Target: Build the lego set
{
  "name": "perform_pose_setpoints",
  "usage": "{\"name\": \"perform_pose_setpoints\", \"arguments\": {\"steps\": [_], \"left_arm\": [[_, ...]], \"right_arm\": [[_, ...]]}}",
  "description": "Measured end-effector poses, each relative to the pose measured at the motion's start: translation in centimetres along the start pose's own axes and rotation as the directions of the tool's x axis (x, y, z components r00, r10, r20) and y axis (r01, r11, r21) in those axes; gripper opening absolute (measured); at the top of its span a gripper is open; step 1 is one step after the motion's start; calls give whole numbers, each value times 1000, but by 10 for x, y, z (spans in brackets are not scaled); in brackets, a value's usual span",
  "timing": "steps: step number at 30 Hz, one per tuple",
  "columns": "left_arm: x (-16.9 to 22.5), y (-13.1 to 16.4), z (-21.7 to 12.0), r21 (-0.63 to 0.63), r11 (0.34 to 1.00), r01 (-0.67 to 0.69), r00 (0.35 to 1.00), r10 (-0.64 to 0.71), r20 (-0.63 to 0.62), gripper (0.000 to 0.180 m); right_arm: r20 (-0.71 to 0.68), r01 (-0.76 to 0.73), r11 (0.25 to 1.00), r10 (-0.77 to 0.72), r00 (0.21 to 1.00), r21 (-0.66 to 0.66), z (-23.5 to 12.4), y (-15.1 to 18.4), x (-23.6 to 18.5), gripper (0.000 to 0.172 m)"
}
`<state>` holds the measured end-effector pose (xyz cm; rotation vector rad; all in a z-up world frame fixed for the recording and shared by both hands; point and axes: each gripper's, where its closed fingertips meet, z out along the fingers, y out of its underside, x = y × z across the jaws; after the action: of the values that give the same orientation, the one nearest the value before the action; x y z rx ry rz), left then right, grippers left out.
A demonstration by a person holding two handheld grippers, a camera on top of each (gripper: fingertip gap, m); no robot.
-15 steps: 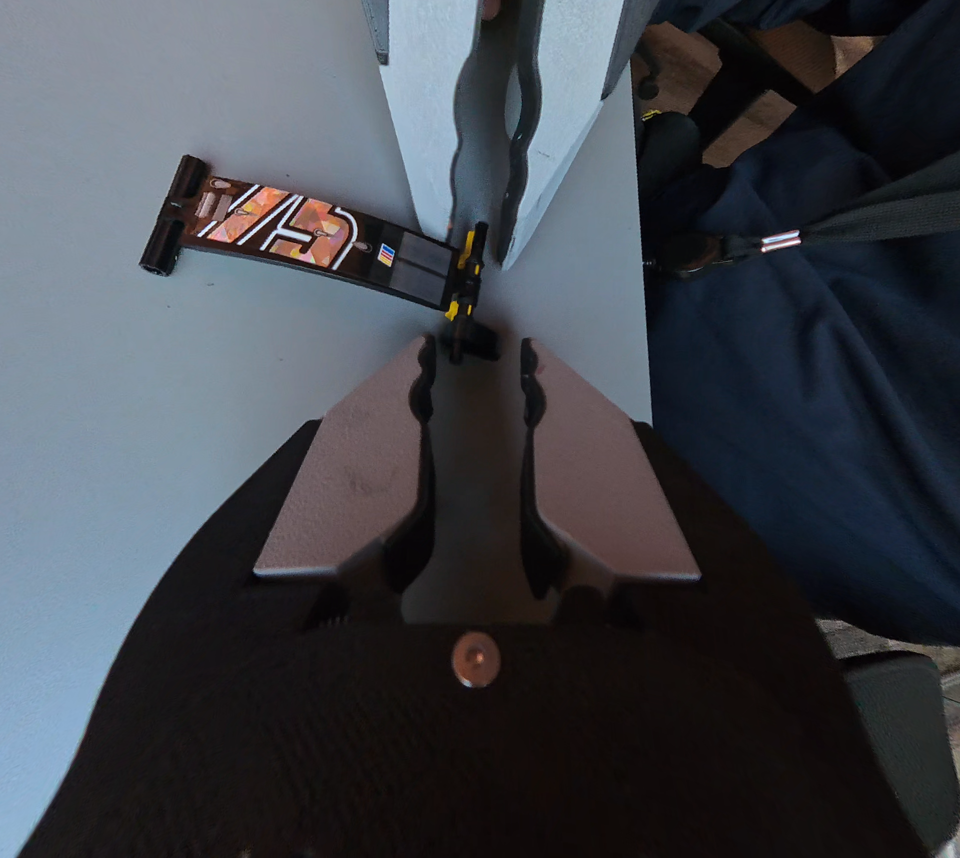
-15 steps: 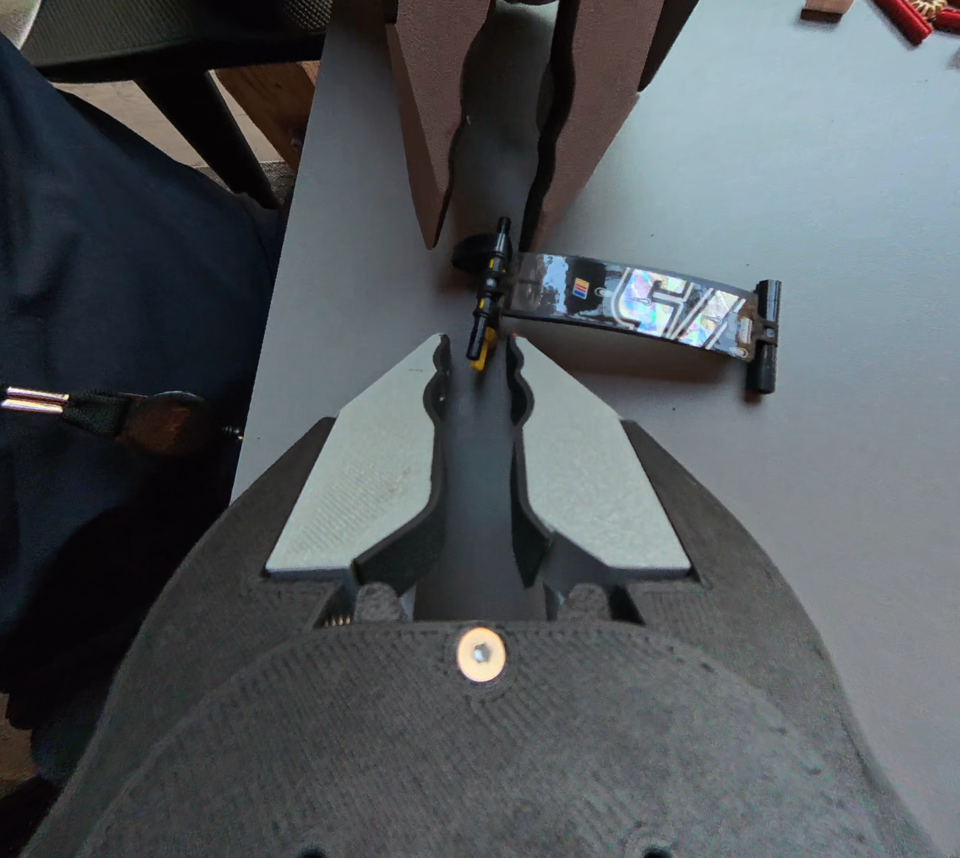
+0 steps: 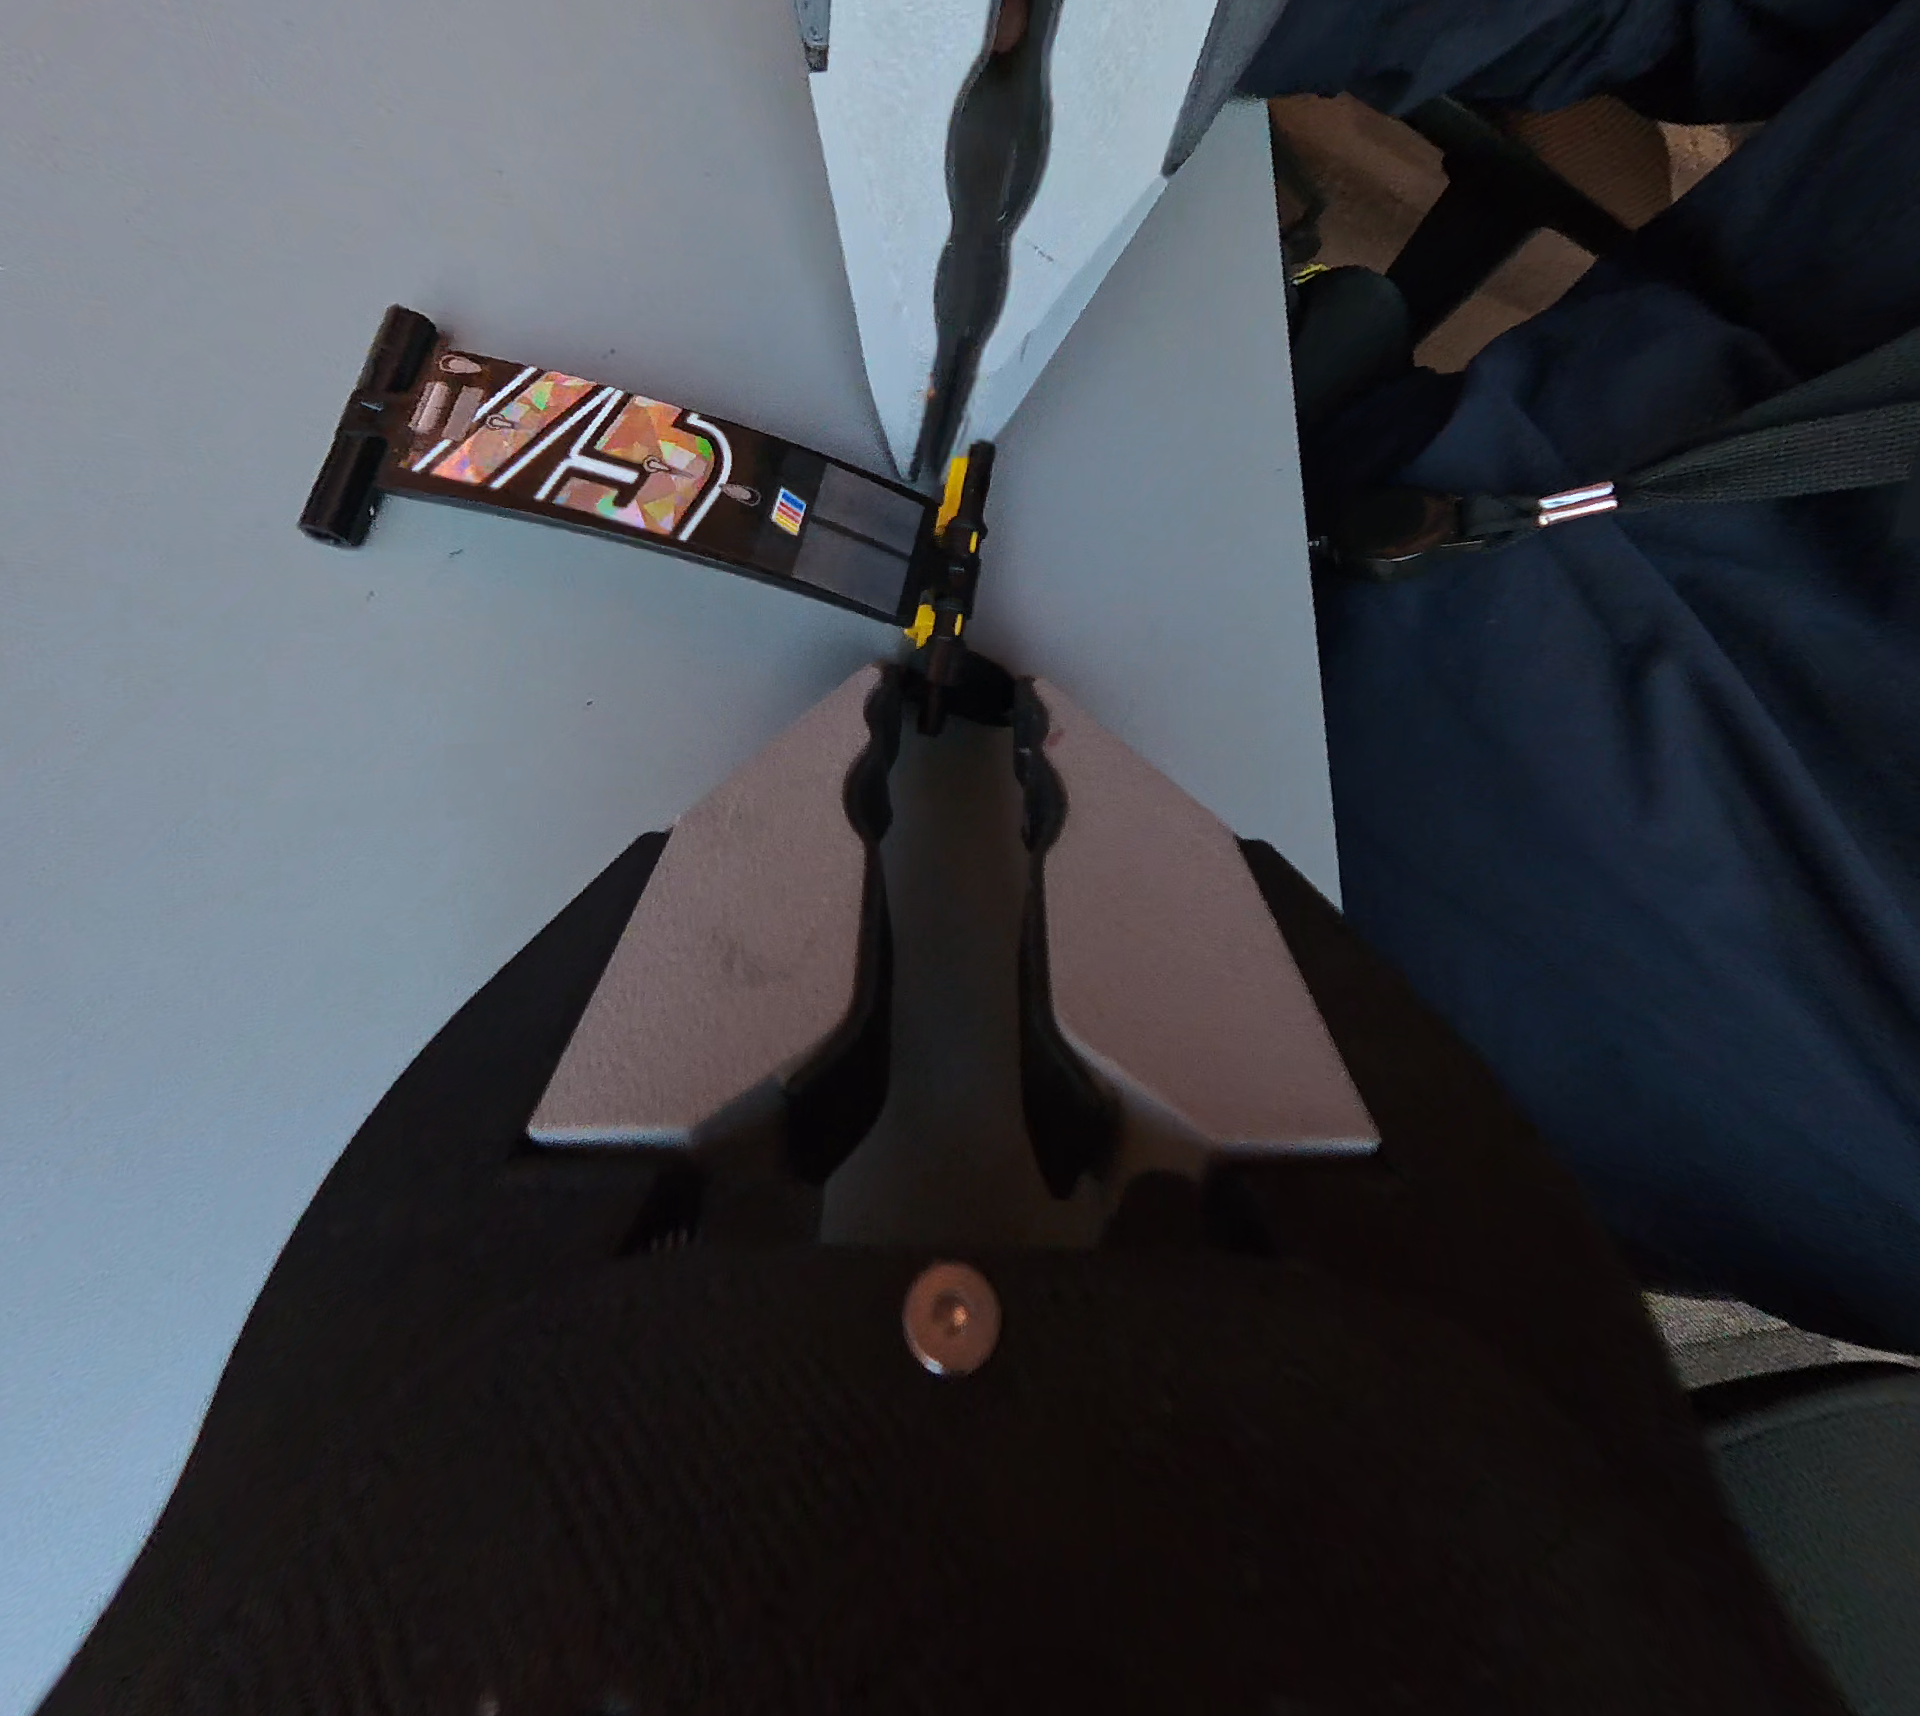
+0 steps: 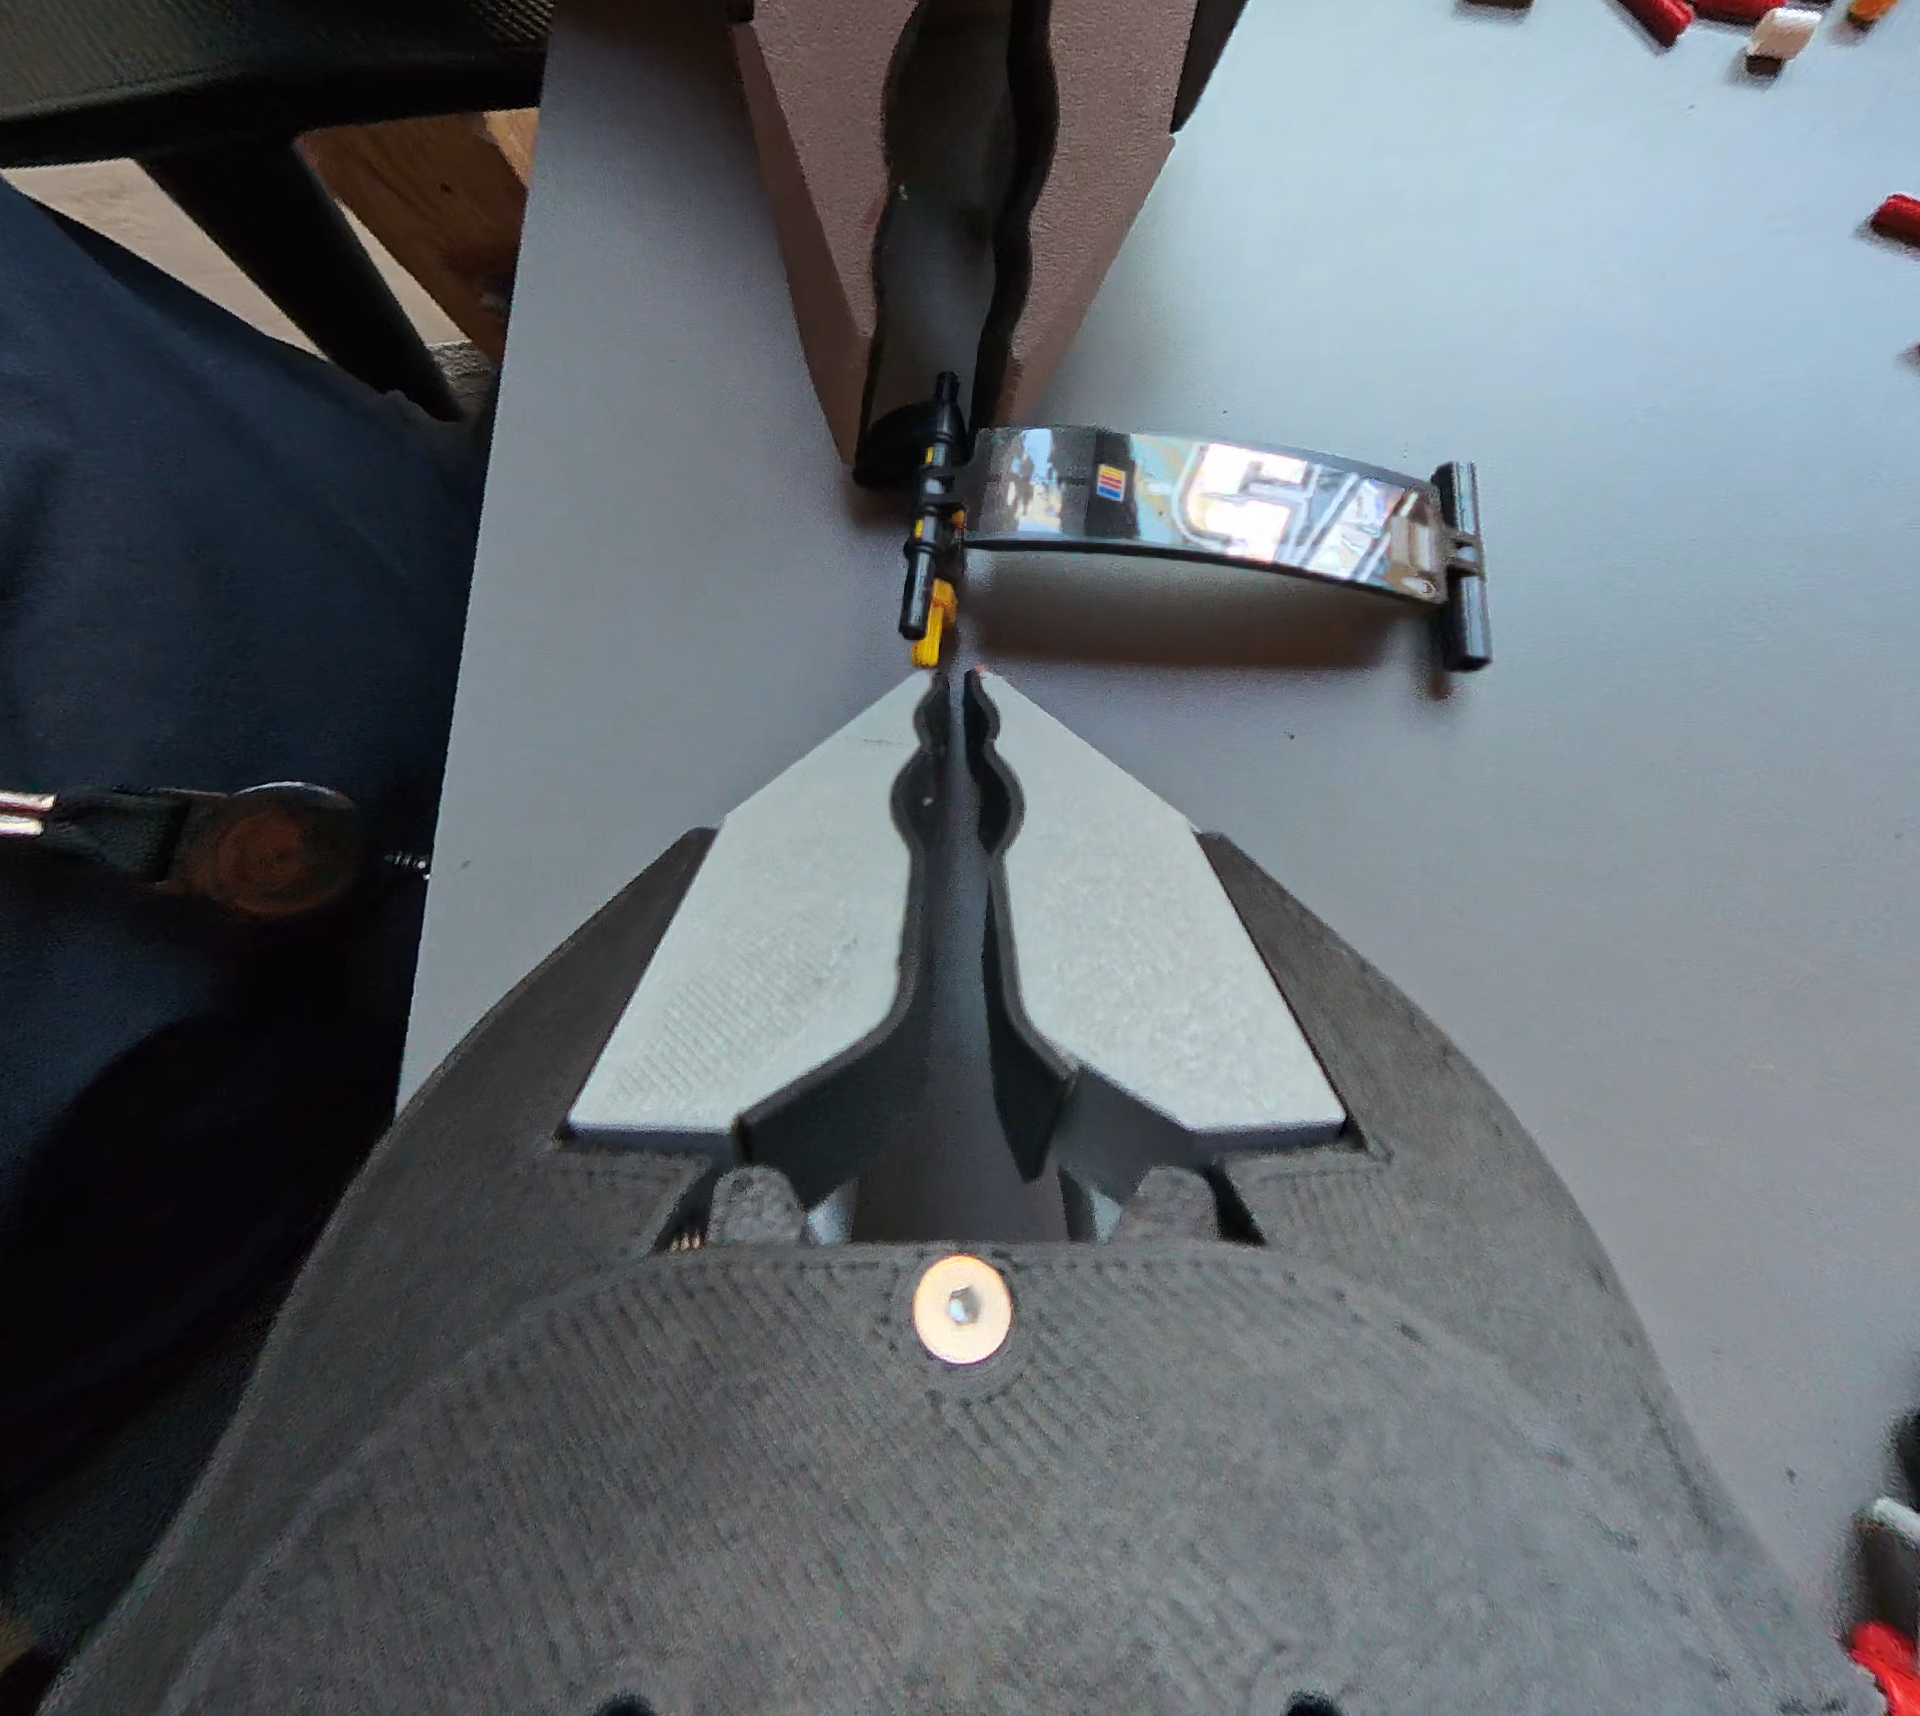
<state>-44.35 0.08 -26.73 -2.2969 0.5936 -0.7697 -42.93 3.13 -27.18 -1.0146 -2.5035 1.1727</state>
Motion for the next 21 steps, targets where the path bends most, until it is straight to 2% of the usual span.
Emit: {"name": "perform_pose_setpoints", "arguments": {"steps": [7, 11, 15, 21], "left_arm": [[0, 1, 0, 9, 1000, 4, 999, -4, 36, 19], [0, 1, 0, 13, 1000, 10, 999, -11, 39, 19], [-1, 1, 0, 13, 1000, 13, 999, -14, 38, 19], [-1, 1, -1, 14, 1000, 21, 999, -22, 32, 19]], "right_arm": [[-3, -108, 994, 108, 994, 12, 4, -3, -4, 1], [-34, -111, 994, 112, 993, 14, 4, -4, -3, 0], [-40, -101, 994, 102, 994, 32, 2, -5, -4, 14], [-46, -84, 996, 84, 995, 13, 8, -7, -4, 2]]}}
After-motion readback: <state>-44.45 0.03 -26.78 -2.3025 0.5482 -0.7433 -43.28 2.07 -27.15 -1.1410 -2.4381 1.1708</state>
